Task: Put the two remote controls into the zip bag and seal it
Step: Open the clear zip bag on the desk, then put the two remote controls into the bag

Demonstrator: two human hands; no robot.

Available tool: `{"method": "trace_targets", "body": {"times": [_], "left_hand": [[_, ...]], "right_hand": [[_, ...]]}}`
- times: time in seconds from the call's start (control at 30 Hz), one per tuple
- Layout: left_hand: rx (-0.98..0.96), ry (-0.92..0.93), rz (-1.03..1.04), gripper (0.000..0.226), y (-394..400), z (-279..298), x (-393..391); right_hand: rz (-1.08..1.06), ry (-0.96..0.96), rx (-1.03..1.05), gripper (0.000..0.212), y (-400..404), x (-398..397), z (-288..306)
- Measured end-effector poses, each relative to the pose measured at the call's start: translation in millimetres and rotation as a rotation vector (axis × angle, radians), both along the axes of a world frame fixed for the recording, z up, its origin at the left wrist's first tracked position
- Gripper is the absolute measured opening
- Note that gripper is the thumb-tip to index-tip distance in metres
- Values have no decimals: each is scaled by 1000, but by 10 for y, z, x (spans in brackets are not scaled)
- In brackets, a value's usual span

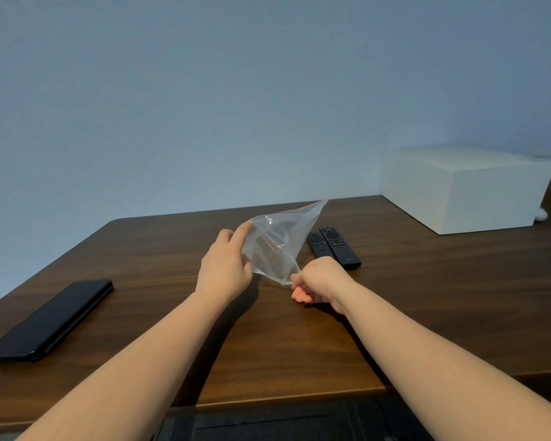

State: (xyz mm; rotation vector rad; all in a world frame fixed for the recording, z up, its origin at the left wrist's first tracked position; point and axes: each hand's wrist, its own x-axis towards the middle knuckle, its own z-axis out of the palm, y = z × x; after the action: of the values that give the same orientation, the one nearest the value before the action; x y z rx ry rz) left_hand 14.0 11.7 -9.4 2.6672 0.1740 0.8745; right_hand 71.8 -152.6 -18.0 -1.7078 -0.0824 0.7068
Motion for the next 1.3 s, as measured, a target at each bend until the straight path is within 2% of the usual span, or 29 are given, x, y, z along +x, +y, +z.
{"method": "trace_targets", "body": {"times": [0.1, 0.2, 0.27, 0.33, 0.43, 0.47, 0.57, 0.63, 0.7, 0.77, 0.8, 0.83, 0.93, 1.07, 1.2, 1.3], "left_hand": [[-46, 1, -79, 47, 34, -71, -1], [13, 28, -117, 49, 74, -122, -7], [36, -27, -106, 52, 128, -114, -19], [-31, -124, -66, 49, 202, -58, -51], [-51, -260, 25, 20, 289, 32, -106], [-10, -271, 28, 12, 307, 36, -116], [75, -218, -53, 12, 288, -35, -123], [65, -130, -123, 19, 242, -114, -116], [45, -39, -156, 31, 201, -184, -99], [35, -3, -168, 33, 165, -243, -79], [25, -12, -172, 32, 142, -267, -72], [8, -22, -169, 30, 113, -284, -68], [-23, -31, -140, 28, 57, -314, -67], [10, 58, -81, 23, 118, -343, -23], [62, 121, -29, 30, 128, -365, -8], [122, 110, 21, 32, 122, -357, -9]], "right_hand": [[25, 80, 9, 24, 2, 45, -12], [30, 146, 48, 34, -4, 75, -5], [-12, 118, 30, 32, -4, 120, -21], [-37, 111, 16, 34, -7, 150, -29], [-52, 175, 76, 32, -16, 142, -6], [-50, 149, 61, 29, -21, 124, 14], [-28, 21, -8, 24, -21, 38, 50], [-119, -151, -40, 40, -36, 11, 6], [-287, -462, -135, 45, -92, -1, -85], [-373, -830, -368, 36, -164, 1, -170], [-378, -930, -448, 28, -182, 4, -194], [-366, -973, -510, 23, -191, 11, -206], [-284, -964, -697, 30, -151, 40, -237], [-238, -988, -843, 31, -121, 102, -229], [-201, -984, -924, 30, -115, 161, -213], [-213, -983, -883, 21, -110, 201, -223]]}}
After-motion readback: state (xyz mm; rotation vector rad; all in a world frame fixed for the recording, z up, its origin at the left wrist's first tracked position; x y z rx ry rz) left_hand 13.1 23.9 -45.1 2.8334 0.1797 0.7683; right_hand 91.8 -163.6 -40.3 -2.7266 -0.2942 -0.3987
